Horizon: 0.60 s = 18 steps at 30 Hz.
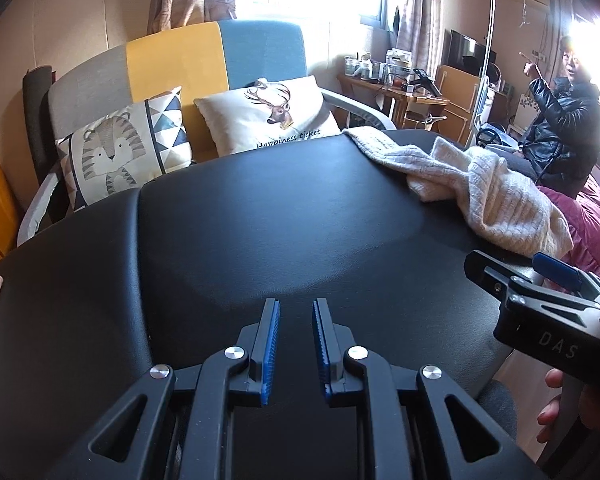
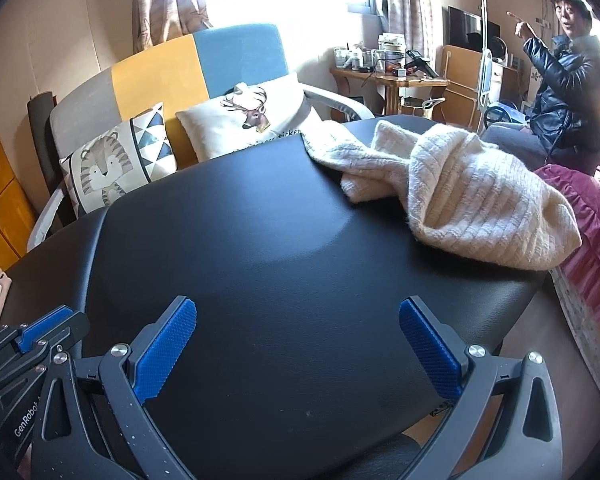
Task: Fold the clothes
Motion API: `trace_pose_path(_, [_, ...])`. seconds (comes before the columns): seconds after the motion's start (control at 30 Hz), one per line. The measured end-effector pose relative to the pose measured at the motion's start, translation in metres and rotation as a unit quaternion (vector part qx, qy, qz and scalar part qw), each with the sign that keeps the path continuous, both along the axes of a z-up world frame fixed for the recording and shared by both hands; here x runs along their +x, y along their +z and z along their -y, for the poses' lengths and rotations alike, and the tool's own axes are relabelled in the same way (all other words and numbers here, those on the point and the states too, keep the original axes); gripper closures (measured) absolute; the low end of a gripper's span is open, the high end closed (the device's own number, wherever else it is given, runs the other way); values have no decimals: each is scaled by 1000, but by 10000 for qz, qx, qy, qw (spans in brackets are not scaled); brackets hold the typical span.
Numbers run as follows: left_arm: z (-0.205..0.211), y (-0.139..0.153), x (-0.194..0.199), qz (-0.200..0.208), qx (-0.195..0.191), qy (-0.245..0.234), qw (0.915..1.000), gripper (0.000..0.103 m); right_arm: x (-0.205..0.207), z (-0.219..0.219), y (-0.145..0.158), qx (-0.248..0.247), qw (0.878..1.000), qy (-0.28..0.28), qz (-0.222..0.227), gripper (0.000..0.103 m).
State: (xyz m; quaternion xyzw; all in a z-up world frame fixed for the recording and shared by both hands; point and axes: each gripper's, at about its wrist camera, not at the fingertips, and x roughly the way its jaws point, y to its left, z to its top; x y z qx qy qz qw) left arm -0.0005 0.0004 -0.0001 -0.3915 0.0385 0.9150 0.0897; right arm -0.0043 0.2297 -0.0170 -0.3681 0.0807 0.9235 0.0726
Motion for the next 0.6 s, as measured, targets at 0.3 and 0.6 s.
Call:
trace_pose_path(0.3, [-7,-2,-7,67,-2,-97,9999,86,-3,-14,-6,-78,9998,-149,72,0])
trace_pose_path(0.6, [-5,-6,-15,210,88,-33,9997,86,-8,-13,-12,-139,9997,-115,137,0])
